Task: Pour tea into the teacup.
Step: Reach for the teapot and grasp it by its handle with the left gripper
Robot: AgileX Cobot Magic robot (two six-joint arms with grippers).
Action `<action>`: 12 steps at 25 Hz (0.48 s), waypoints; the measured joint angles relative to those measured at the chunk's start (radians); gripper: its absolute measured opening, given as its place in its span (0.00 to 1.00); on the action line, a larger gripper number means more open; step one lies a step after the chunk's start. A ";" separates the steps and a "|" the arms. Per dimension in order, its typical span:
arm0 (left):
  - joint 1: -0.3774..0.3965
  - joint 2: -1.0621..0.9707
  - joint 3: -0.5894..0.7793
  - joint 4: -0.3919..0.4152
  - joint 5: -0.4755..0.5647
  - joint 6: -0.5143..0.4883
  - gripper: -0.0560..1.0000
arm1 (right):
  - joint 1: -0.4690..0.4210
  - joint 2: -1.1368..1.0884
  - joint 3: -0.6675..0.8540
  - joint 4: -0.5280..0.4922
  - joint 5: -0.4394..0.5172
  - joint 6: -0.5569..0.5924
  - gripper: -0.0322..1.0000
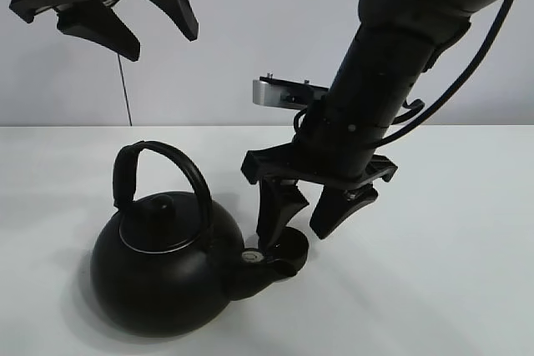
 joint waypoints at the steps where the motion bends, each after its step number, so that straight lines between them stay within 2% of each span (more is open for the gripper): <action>1: 0.000 0.000 0.000 0.000 0.000 0.000 0.49 | -0.006 -0.007 0.000 0.000 0.000 0.003 0.49; 5: 0.000 0.000 0.000 0.000 0.000 0.000 0.49 | -0.055 -0.061 0.000 -0.003 0.015 0.008 0.49; 12: 0.000 0.000 0.000 0.000 0.000 0.000 0.49 | -0.172 -0.166 0.000 -0.012 0.109 0.010 0.49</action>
